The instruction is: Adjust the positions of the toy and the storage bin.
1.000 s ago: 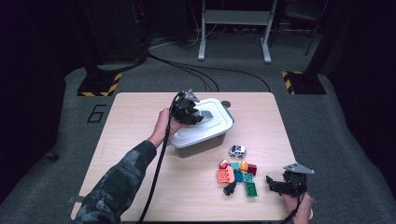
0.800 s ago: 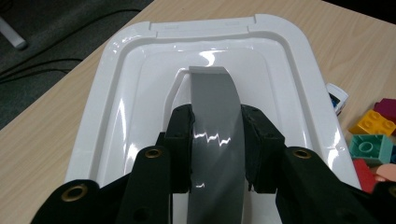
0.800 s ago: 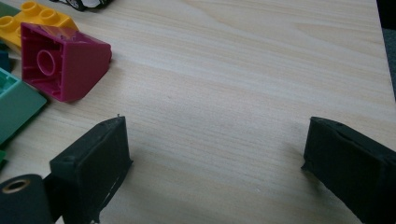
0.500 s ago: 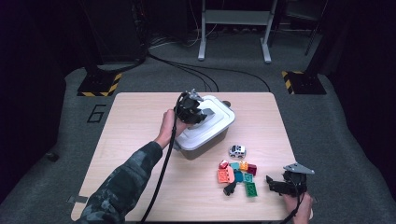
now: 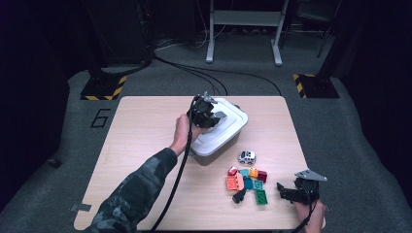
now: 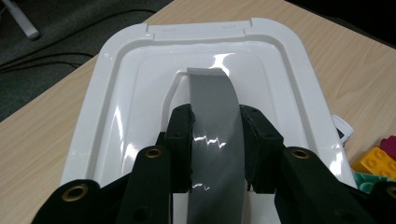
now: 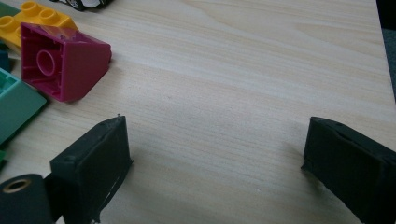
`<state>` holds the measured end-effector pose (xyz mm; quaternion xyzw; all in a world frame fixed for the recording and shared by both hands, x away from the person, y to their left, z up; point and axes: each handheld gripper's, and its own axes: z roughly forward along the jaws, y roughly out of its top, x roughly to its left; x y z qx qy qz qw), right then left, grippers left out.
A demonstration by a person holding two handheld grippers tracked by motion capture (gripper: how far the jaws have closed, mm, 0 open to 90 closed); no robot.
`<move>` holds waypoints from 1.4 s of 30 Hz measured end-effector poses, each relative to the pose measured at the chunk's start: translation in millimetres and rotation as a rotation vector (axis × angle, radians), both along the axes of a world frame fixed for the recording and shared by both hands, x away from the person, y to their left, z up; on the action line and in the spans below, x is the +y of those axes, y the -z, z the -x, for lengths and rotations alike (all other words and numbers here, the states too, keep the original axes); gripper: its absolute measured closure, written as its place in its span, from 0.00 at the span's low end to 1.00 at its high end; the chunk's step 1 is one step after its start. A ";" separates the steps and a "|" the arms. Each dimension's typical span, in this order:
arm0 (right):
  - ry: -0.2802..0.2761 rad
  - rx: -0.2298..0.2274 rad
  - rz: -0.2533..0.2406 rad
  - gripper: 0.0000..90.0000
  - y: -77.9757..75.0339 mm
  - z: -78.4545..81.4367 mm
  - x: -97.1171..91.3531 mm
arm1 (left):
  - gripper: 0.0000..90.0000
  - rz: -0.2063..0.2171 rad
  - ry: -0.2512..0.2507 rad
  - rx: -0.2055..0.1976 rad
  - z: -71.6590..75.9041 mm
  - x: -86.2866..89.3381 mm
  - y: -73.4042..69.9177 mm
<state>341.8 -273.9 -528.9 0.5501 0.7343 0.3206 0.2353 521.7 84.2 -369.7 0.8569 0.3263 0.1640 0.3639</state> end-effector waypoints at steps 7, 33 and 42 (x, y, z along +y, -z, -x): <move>0.001 0.000 -0.001 0.07 0.0 0.0 0.2 | 0.74 -0.001 -0.030 0.011 2.9 -4.5 -1.0; 0.002 -0.006 -0.001 0.07 0.4 -0.2 0.4 | 0.74 0.009 -0.040 -0.071 7.3 21.3 -30.1; 0.002 -0.006 0.000 0.07 0.4 -0.2 0.4 | 0.74 0.020 -0.068 -0.098 9.4 39.6 -44.9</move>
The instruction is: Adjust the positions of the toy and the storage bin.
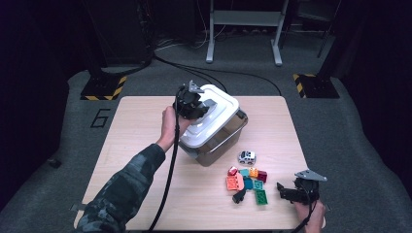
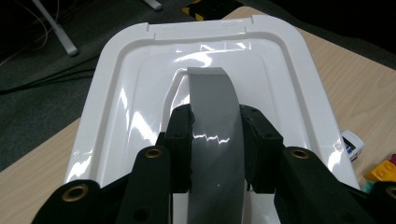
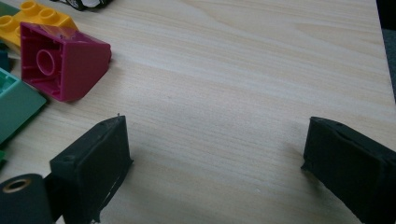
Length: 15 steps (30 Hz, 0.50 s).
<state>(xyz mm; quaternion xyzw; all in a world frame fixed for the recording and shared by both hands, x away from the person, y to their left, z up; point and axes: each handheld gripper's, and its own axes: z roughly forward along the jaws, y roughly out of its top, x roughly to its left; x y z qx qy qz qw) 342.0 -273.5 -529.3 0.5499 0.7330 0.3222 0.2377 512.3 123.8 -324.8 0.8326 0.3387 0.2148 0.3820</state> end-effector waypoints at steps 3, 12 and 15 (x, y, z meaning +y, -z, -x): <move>0.000 0.000 0.000 0.07 0.0 0.0 0.0 | 0.74 -0.005 -0.002 -0.004 0.4 6.4 -4.4; 0.004 -0.001 -0.003 0.07 0.0 -0.1 0.4 | 0.74 0.005 -0.039 -0.019 1.4 30.1 -12.7; 0.003 -0.003 -0.001 0.07 0.1 -0.2 0.3 | 0.74 0.005 -0.053 -0.023 1.7 39.8 -15.6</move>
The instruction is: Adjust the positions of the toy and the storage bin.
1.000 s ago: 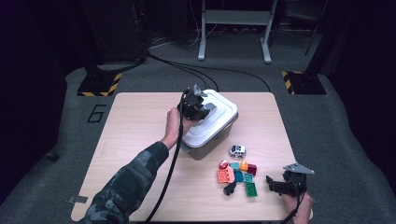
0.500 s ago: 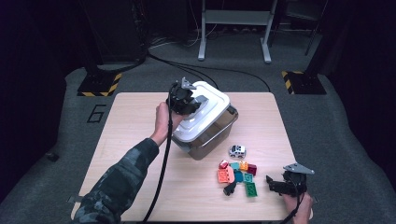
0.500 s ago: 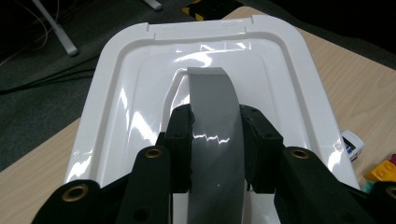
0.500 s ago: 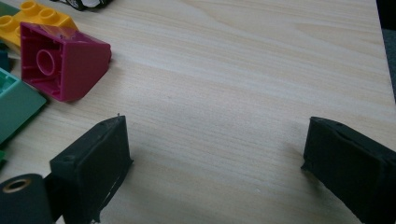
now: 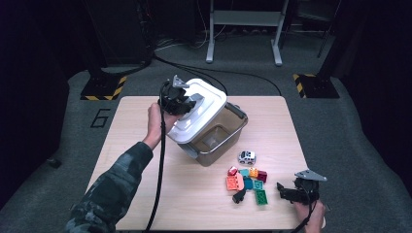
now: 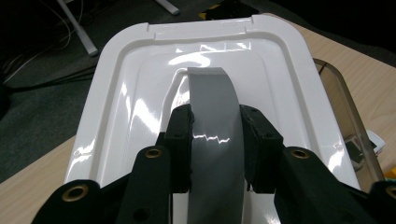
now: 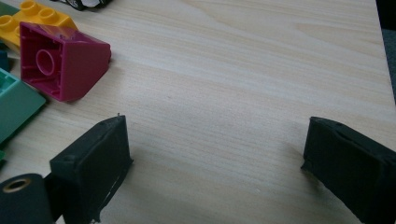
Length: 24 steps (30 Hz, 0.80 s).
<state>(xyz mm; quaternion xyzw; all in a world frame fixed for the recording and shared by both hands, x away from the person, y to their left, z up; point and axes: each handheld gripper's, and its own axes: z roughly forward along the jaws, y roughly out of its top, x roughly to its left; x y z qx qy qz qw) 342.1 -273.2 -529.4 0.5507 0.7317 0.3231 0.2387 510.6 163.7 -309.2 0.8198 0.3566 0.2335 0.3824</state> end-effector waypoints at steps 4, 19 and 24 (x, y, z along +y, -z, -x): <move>0.002 0.002 0.001 0.07 -0.1 0.2 0.1 | 0.74 0.001 -0.020 -0.005 0.4 11.3 -2.1; -0.001 0.002 0.005 0.07 -0.1 0.2 -0.2 | 0.74 0.014 -0.105 -0.011 1.6 57.1 -0.9; -0.001 0.003 0.005 0.07 -0.1 0.2 -0.1 | 0.74 0.016 -0.135 -0.010 2.5 74.1 0.1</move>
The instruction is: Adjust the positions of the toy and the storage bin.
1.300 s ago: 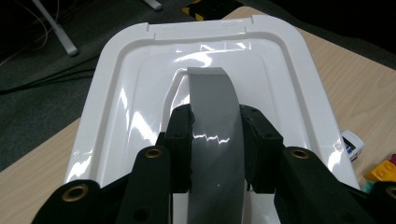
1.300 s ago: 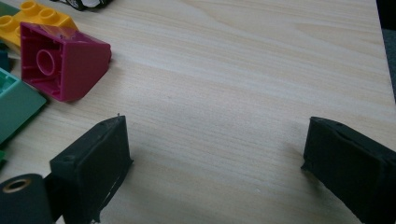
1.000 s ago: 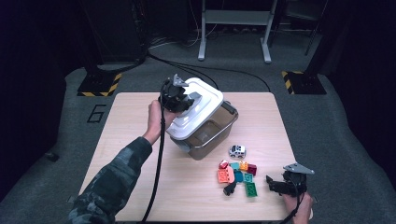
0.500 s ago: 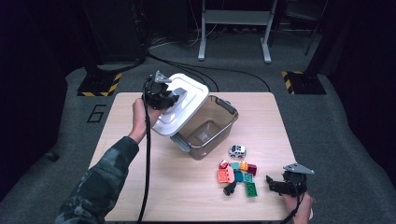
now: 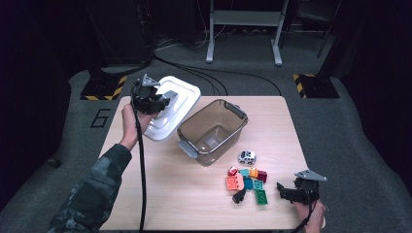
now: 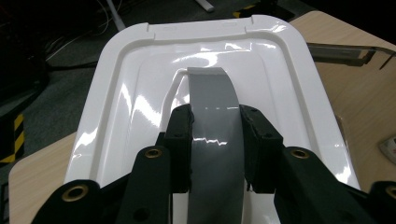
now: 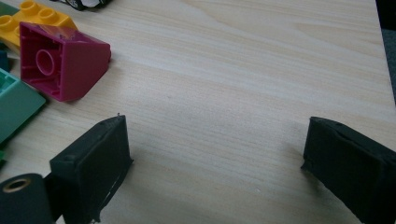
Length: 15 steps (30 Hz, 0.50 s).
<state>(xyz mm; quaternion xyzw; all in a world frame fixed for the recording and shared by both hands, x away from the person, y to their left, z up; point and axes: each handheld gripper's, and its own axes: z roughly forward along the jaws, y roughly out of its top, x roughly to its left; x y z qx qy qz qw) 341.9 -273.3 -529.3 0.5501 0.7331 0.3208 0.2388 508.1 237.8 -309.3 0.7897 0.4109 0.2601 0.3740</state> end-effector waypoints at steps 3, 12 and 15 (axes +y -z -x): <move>0.000 0.000 0.000 0.07 0.0 0.0 0.0 | 0.74 -0.001 -0.025 0.004 0.1 10.8 2.5; 0.000 0.000 0.000 0.07 0.0 0.0 0.0 | 0.74 0.016 -0.088 0.021 0.4 34.4 18.0; 0.000 0.000 0.000 0.07 0.0 0.0 0.0 | 0.74 0.023 -0.109 0.025 0.4 41.5 23.6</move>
